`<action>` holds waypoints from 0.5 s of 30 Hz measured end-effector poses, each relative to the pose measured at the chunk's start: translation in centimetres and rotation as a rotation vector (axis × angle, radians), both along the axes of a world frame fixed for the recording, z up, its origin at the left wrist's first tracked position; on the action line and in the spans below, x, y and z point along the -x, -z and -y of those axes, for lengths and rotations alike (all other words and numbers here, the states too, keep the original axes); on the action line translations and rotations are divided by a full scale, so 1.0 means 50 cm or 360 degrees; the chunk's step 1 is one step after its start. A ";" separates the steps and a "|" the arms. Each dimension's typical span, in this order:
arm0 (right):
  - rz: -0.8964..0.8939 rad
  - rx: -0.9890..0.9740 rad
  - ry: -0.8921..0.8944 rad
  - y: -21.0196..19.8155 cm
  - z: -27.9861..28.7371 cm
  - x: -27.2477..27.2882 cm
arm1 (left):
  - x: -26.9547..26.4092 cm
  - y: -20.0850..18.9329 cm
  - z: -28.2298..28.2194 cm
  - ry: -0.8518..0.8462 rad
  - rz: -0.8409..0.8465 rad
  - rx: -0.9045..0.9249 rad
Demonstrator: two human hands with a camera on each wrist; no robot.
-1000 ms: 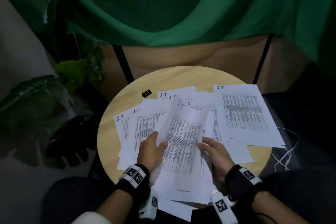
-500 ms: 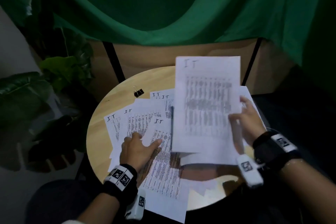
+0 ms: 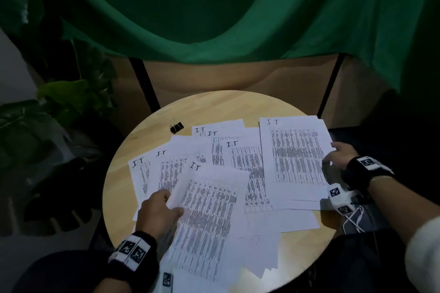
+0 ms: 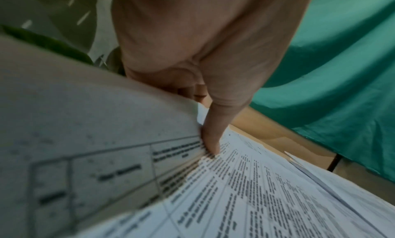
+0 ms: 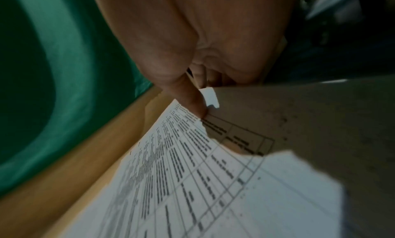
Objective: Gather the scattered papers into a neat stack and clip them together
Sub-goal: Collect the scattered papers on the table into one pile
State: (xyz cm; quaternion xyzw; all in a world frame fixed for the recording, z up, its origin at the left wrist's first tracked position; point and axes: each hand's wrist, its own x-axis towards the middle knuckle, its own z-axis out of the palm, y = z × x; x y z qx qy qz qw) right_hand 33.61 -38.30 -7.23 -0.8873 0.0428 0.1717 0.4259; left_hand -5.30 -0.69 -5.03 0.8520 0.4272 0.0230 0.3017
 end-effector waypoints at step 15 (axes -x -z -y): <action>0.0240 -0.0219 -0.0234 -0.099 -0.125 0.201 | 0.004 -0.207 0.008 -0.0228 0.1169 0.0659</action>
